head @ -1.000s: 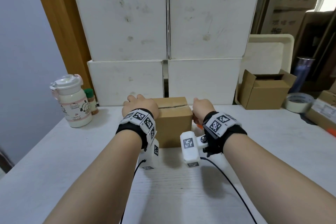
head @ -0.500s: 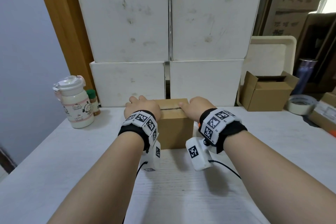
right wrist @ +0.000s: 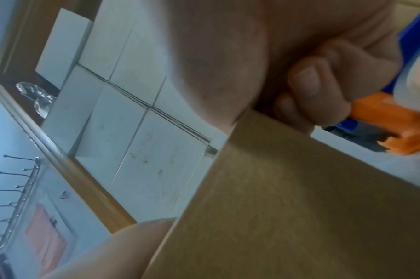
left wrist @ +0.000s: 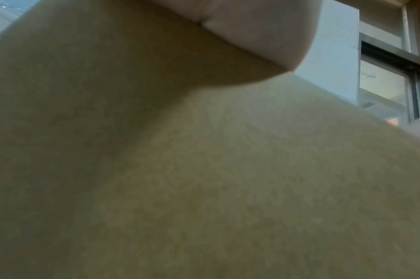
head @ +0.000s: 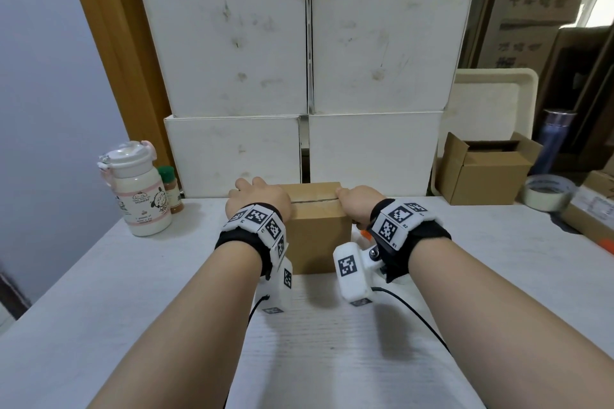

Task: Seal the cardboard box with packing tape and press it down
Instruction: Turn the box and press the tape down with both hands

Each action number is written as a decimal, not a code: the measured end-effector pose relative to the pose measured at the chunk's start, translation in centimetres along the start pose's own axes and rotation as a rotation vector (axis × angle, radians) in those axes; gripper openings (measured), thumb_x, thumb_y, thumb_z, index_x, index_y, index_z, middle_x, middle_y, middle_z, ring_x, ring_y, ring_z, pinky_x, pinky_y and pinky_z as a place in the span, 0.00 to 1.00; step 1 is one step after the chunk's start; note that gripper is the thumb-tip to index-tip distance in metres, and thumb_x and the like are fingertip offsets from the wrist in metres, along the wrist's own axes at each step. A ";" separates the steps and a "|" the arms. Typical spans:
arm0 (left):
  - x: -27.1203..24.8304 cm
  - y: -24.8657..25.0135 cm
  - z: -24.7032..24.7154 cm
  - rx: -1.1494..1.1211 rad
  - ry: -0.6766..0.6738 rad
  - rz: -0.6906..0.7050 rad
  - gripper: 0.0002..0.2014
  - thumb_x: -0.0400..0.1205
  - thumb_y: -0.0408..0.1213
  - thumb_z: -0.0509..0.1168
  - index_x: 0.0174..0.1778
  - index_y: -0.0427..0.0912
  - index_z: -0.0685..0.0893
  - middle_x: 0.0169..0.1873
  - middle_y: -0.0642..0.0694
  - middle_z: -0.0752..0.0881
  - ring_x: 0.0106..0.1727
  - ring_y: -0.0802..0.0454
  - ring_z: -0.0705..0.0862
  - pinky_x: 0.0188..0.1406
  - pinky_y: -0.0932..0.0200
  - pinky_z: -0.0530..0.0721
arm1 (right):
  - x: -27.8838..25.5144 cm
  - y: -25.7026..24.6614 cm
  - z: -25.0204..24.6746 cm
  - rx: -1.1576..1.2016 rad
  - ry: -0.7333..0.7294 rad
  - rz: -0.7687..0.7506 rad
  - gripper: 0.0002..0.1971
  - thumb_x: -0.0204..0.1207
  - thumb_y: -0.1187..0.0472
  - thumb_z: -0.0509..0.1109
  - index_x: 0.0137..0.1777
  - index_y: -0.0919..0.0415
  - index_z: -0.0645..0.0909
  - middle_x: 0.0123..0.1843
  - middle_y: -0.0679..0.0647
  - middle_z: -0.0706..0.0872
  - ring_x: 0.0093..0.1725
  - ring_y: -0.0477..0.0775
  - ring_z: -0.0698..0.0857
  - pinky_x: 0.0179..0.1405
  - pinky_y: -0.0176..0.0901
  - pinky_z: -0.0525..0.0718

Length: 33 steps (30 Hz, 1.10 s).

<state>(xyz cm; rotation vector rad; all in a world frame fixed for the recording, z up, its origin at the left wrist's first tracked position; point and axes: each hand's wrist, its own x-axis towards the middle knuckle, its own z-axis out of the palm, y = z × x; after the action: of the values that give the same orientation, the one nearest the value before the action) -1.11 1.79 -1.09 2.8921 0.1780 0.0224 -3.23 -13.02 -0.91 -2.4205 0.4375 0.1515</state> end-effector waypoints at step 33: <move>4.0 -0.2 0.6 -0.283 -0.083 0.085 0.33 0.77 0.61 0.63 0.76 0.48 0.70 0.75 0.43 0.62 0.68 0.40 0.77 0.60 0.51 0.76 | 0.6 -3.2 0.5 0.138 0.123 0.134 0.51 0.61 0.34 0.77 0.73 0.68 0.61 0.64 0.60 0.80 0.54 0.55 0.77 0.53 0.43 0.71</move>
<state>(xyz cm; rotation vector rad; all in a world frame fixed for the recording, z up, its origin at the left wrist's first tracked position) 2.89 2.37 -1.76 2.6106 0.0335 -0.0533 -1.57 -10.56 0.47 -2.2723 0.6455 0.0289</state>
